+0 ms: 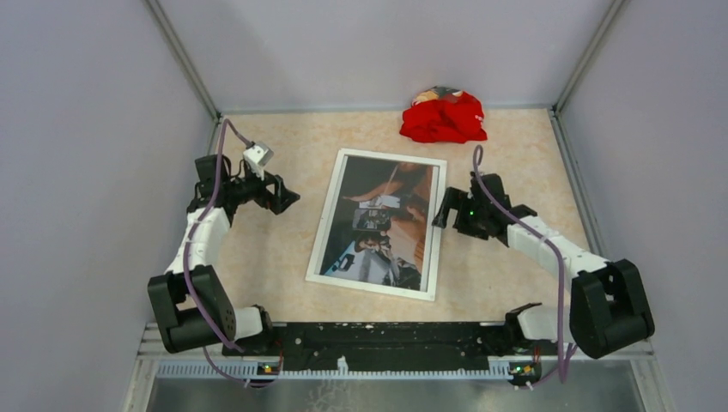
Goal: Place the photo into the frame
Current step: Turn over the photo frame at the center of the board, then reset both arms
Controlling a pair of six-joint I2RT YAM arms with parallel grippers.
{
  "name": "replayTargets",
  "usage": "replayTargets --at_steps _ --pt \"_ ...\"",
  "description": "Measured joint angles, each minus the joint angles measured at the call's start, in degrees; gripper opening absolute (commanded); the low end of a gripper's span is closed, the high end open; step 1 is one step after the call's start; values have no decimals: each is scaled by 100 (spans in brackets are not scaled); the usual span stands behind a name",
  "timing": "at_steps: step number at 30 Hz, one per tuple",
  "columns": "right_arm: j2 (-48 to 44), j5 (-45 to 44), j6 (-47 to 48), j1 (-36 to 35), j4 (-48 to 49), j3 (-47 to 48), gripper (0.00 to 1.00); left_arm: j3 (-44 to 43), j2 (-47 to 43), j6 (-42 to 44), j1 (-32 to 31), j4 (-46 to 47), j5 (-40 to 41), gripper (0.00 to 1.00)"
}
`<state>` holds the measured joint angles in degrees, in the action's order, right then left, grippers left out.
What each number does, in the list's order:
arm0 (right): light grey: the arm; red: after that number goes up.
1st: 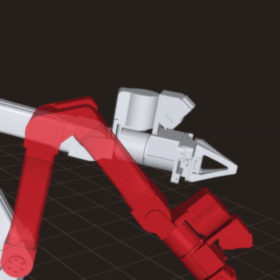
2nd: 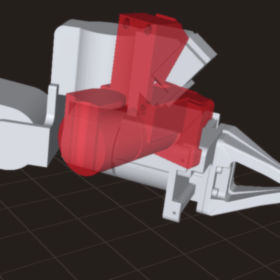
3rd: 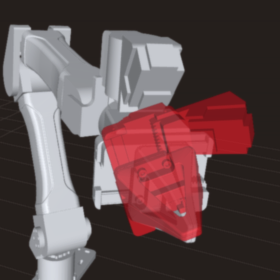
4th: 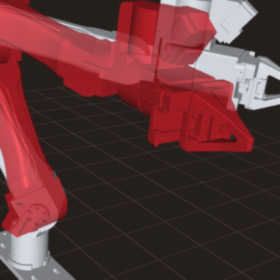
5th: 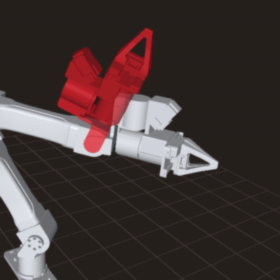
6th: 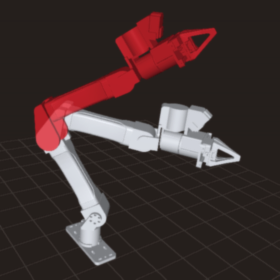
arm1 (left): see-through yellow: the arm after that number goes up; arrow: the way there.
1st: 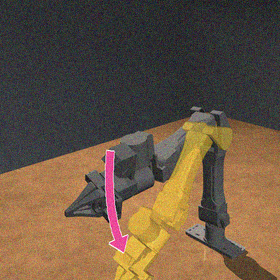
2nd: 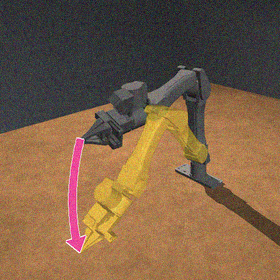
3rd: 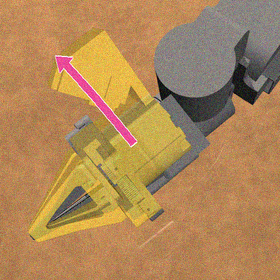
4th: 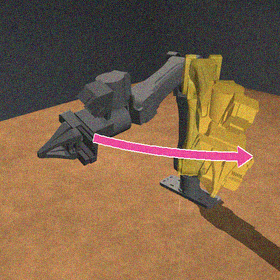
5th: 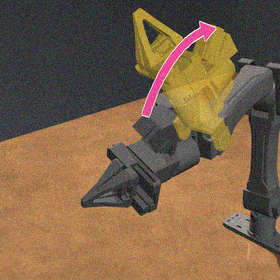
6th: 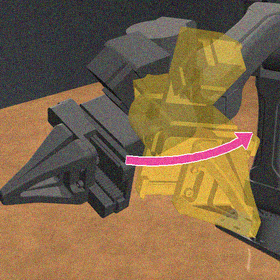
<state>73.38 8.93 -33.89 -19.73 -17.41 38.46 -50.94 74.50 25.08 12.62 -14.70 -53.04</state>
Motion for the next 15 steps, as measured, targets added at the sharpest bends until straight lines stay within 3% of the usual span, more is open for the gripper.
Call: replayTargets --at_steps 6,10,15 --pt "-190 -1917 638 44 57 743 99 144 570 -483 9 664 35 99" --pt "-168 -3241 1565 107 1314 411 99 186 1322 -957 9 1117 101 99" --pt "190 -3908 2109 483 2717 -326 99 616 1930 -1235 9 1921 278 99"
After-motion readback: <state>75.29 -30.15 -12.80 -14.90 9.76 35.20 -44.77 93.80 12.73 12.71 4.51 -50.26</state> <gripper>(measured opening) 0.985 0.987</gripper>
